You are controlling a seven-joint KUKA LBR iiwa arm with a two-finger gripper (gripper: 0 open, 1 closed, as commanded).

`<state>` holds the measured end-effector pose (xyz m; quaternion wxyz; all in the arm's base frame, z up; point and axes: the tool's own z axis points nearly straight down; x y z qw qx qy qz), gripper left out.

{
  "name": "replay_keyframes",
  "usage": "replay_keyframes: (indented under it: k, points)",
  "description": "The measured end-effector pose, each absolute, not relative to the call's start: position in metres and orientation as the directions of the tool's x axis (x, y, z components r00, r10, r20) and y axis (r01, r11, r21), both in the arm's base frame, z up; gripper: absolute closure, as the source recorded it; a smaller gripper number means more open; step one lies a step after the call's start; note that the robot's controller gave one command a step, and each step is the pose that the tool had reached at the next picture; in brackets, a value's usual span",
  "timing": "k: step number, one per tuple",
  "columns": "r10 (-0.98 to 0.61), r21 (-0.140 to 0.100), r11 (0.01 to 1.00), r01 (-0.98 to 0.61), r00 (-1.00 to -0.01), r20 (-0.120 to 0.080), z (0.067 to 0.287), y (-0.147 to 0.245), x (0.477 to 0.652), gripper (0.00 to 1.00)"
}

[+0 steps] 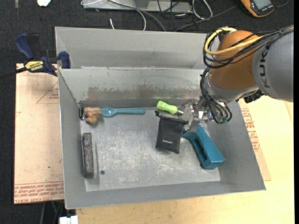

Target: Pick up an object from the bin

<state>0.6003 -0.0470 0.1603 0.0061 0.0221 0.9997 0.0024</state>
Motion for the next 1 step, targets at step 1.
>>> replay_keyframes:
  k: [1]
  points:
    - [0.044,0.005,0.999,0.044,-0.999,-0.019,0.1869,-0.0471,0.6019,1.0]
